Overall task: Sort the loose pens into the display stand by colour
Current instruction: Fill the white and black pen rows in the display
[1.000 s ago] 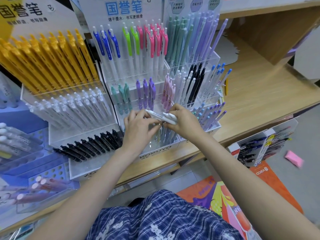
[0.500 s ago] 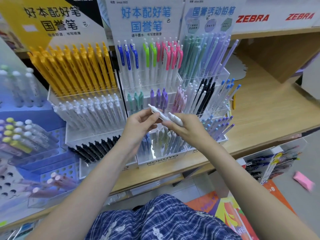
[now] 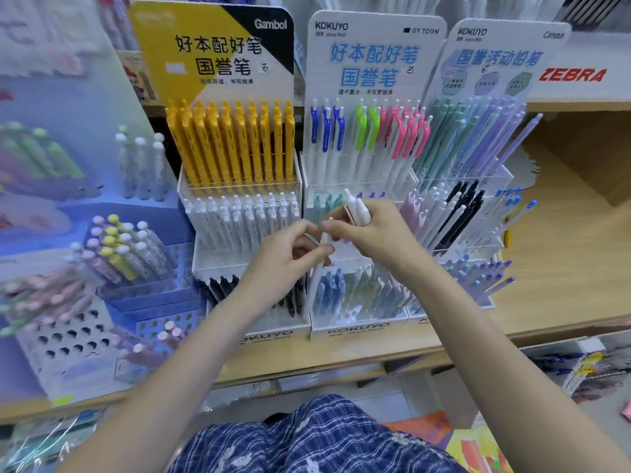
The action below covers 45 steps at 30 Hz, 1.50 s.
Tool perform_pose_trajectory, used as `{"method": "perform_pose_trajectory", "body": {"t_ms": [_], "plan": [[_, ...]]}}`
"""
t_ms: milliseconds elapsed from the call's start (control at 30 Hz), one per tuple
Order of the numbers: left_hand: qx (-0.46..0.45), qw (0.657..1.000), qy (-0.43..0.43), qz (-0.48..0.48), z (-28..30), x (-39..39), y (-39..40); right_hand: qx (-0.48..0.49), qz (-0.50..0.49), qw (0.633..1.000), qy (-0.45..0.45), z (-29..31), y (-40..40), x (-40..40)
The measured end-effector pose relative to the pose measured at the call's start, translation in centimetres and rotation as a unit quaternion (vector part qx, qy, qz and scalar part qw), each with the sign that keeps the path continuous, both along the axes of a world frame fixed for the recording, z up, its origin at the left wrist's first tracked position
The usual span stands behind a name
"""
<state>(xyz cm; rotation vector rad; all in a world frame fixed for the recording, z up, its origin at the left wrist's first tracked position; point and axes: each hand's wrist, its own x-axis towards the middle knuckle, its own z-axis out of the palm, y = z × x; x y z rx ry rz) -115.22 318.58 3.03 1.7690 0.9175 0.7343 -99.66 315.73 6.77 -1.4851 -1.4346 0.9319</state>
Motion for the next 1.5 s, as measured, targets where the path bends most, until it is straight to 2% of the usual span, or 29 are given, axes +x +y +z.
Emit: {"method": "perform_pose_trajectory", "body": {"t_ms": [67, 167, 233, 300, 367, 433, 533, 600, 767, 900, 933, 1033, 1233, 1333, 1400, 1433, 1500], "plan": [[0.012, 1.000, 0.008, 0.005, 0.1, -1.1, 0.2, -0.001, -0.004, 1.000, -0.001, 0.2, 0.6, -0.6], [0.033, 0.997, 0.064, 0.008, -0.1, -3.7, 0.8, -0.001, -0.022, 0.999, 0.034, 1.0, 1.5, -1.3], [0.048, 0.993, 0.098, 0.041, -0.5, -5.8, 1.0, 0.007, -0.007, 1.000, 0.001, 1.6, 2.4, -2.0], [0.083, 0.978, 0.151, 0.114, -0.8, -8.0, 1.3, 0.035, 0.021, 0.998, -0.047, 2.3, 3.5, -3.7], [0.122, 0.948, 0.241, 0.169, -1.1, -10.1, 1.9, 0.081, 0.043, 0.993, -0.071, 2.8, 4.8, -5.9], [0.129, 0.926, 0.316, 0.165, -1.7, -11.8, 2.6, 0.134, 0.049, 0.985, -0.098, 2.5, 6.1, -8.0], [0.121, 0.918, 0.359, 0.117, -3.0, -12.5, 3.1, 0.202, 0.061, 0.958, -0.195, 1.0, 7.6, -10.1], [0.118, 0.912, 0.381, 0.099, -3.7, -12.5, 3.3, 0.212, 0.079, 0.947, -0.227, 0.4, 8.0, -10.8], [0.131, 0.916, 0.368, 0.093, -4.1, -12.7, 3.3, 0.222, 0.100, 0.936, -0.255, 0.5, 8.3, -11.3], [0.123, 0.923, 0.354, 0.088, -4.0, -13.0, 3.5, 0.235, 0.157, 0.901, -0.330, -0.7, 6.7, -11.6], [0.123, 0.923, 0.353, 0.088, -4.0, -13.0, 3.5, 0.229, 0.162, 0.901, -0.329, -0.9, 6.6, -11.5], [0.127, 0.924, 0.349, 0.094, -3.9, -13.0, 3.4, 0.199, 0.121, 0.916, -0.327, -0.9, 7.7, -11.3], [0.142, 0.926, 0.337, 0.092, -3.9, -13.1, 3.4, 0.103, 0.108, 0.890, -0.430, -1.1, 9.8, -12.7], [0.148, 0.927, 0.330, 0.097, -3.9, -13.1, 3.3, 0.097, 0.090, 0.875, -0.465, -1.2, 9.9, -13.1], [0.140, 0.928, 0.334, 0.089, -3.8, -13.1, 3.4, 0.103, 0.084, 0.883, -0.450, -1.3, 9.6, -13.1], [0.133, 0.929, 0.336, 0.082, -3.7, -13.2, 3.4, 0.107, 0.073, 0.900, -0.417, -1.1, 9.3, -13.0], [0.112, 0.939, 0.314, 0.081, -3.3, -13.3, 3.4, 0.113, 0.011, 0.949, -0.295, -0.3, 8.5, -12.6]]}}
